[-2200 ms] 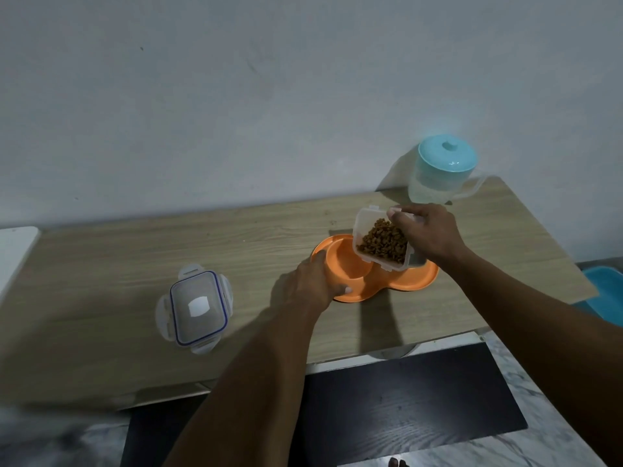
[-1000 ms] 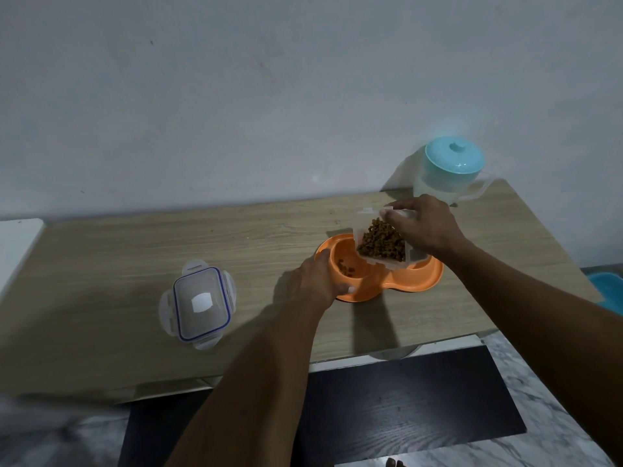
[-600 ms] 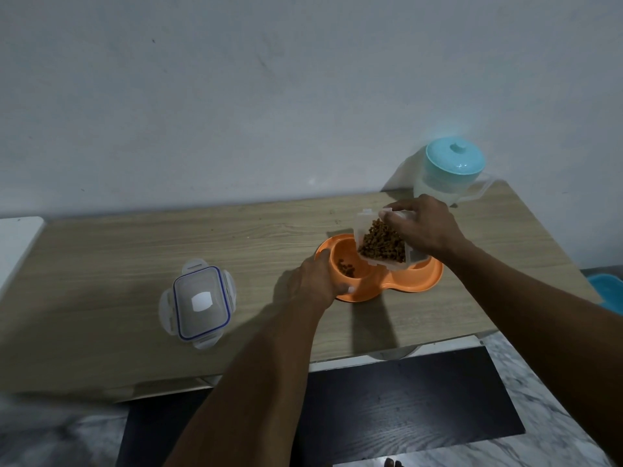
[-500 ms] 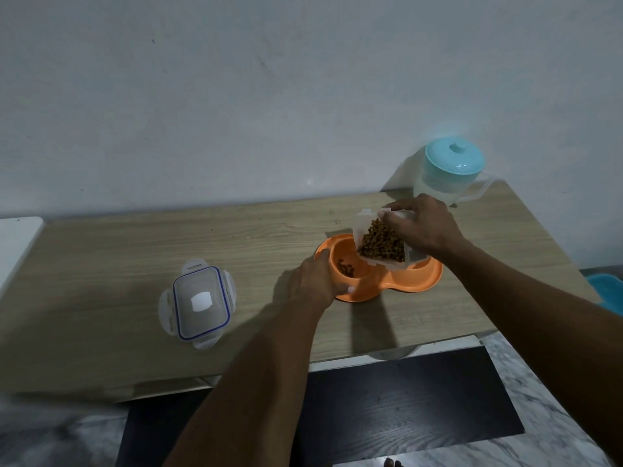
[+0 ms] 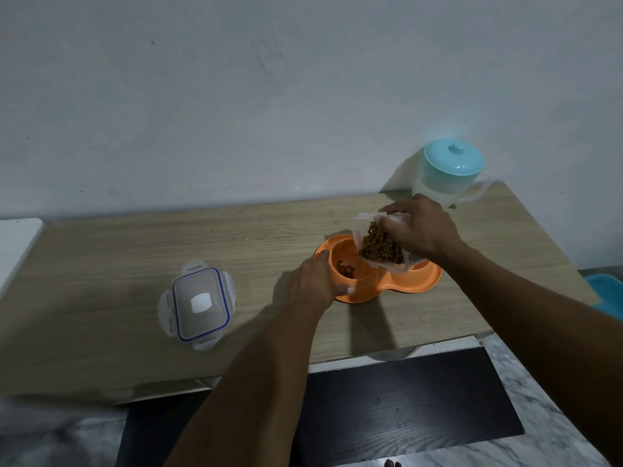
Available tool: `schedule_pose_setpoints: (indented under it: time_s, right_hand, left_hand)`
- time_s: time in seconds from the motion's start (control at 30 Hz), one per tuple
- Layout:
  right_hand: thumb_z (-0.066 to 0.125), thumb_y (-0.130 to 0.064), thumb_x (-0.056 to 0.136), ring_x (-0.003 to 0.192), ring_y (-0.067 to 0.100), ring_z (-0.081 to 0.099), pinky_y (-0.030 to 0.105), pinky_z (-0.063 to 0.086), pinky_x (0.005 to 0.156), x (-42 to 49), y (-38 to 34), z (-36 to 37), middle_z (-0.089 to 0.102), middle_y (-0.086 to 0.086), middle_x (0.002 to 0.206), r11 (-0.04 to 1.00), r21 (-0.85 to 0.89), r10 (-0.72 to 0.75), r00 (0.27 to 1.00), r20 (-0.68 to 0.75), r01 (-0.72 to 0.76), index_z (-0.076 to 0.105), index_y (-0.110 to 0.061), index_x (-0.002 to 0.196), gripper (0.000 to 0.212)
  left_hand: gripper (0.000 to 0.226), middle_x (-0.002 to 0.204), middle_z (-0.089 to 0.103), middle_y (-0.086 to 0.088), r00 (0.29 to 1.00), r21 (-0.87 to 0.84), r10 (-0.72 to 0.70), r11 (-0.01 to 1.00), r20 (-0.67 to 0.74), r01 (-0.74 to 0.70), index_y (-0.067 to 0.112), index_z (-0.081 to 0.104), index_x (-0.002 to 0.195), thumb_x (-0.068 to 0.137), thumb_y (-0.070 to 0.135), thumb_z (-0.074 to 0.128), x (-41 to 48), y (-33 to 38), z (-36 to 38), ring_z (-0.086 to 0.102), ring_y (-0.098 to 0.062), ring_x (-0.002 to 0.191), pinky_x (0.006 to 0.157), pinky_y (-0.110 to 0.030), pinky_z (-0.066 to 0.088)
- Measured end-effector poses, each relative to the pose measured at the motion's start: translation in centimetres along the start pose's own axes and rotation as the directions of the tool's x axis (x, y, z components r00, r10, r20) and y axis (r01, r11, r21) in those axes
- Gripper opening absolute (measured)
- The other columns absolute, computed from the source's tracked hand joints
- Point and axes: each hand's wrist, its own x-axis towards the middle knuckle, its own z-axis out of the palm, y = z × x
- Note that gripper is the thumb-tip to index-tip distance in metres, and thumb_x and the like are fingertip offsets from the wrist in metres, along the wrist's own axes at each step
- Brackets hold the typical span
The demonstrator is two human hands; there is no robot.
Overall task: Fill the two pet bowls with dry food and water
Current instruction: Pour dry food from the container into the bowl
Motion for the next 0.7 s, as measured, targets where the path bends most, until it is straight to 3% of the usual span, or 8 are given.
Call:
schedule_pose_setpoints:
  time_s: [0.3, 0.7]
  right_hand:
    - [0.064, -0.048, 0.092, 0.102, 0.028, 0.062, 0.040, 0.055, 0.076, -0.09, -0.13, -0.13, 0.067, 0.009, 0.112, 1.000, 0.014, 0.011, 1.000, 0.018, -0.011, 0.075, -0.020, 0.119, 0.040]
    - [0.061, -0.056, 0.088, 0.102, 0.025, 0.067, 0.051, 0.060, 0.077, 0.26, -0.68, 0.12, 0.074, 0.003, 0.113, 0.999, 0.037, 0.025, 0.999, 0.027, -0.026, 0.076, -0.023, 0.114, 0.044]
  left_hand:
    - [0.085, 0.126, 0.064, 0.000, 1.000, -0.011, 0.005, 1.000, -0.006, -0.005, 0.034, 0.045, 0.139, 0.066, 0.056, 0.084, 0.20, -0.12, 0.06, 0.061, -0.026, 0.114, 0.078, -0.033, 0.038]
    - [0.087, 0.128, 0.062, 0.000, 1.000, 0.003, -0.003, 1.000, -0.014, 0.003, 0.033, 0.044, 0.140, 0.066, 0.054, 0.085, 0.33, -0.18, 0.27, 0.059, -0.025, 0.117, 0.084, -0.035, 0.042]
